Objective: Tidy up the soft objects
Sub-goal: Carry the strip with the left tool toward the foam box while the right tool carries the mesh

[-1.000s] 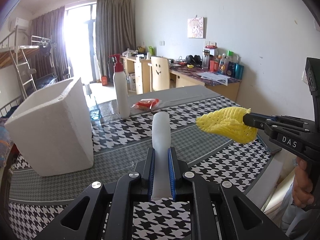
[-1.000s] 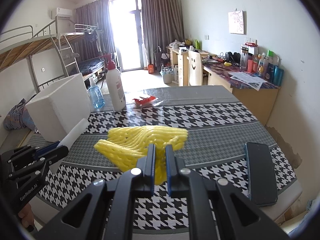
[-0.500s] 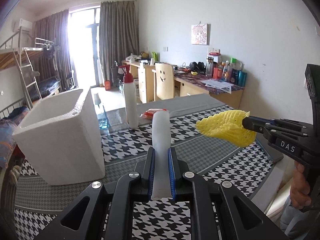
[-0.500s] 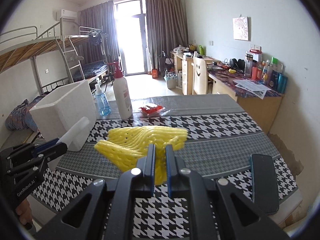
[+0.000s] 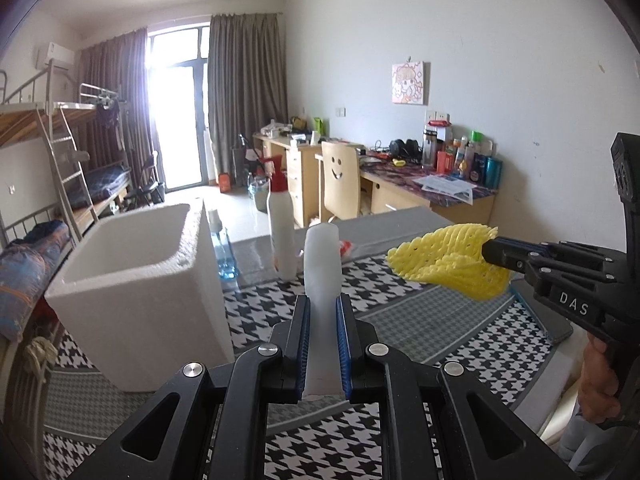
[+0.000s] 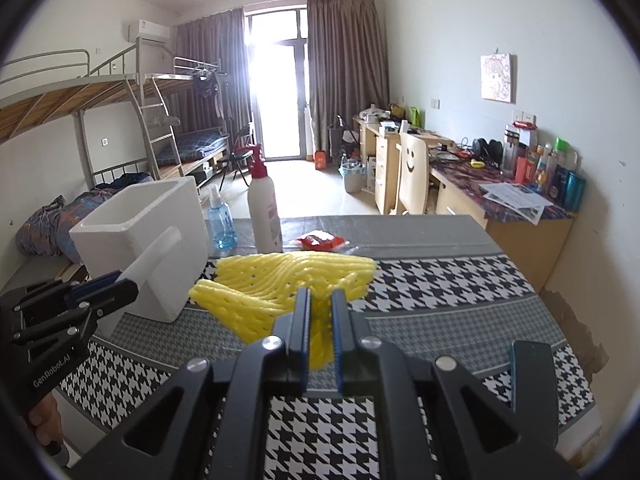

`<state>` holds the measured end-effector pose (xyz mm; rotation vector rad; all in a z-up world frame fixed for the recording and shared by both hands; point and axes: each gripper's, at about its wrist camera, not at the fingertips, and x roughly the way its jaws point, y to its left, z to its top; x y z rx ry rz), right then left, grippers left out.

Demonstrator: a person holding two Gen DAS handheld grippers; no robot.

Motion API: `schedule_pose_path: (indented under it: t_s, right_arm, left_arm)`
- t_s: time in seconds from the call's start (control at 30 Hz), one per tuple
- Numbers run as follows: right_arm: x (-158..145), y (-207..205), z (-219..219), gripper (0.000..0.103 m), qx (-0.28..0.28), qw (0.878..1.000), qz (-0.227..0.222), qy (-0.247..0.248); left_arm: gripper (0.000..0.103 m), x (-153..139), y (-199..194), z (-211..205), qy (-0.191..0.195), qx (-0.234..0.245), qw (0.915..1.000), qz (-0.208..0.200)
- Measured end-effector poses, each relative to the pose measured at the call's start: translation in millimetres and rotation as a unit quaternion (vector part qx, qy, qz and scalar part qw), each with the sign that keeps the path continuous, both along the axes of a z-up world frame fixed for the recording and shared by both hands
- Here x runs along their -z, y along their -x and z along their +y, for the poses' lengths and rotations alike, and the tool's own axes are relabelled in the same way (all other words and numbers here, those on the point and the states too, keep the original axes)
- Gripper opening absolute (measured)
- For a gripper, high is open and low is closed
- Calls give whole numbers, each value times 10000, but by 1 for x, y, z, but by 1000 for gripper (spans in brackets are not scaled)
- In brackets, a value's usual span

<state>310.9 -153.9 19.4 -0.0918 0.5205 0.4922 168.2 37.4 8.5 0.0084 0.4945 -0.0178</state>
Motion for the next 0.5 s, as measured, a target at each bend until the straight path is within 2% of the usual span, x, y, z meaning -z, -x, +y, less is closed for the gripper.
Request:
schedule_pose_path:
  t_s: [0.5]
  right_arm:
    - [-14, -11, 24, 12, -204, 9997, -156, -28]
  left_arm:
    - [14, -14, -3, 28, -74, -345, 9991, -223]
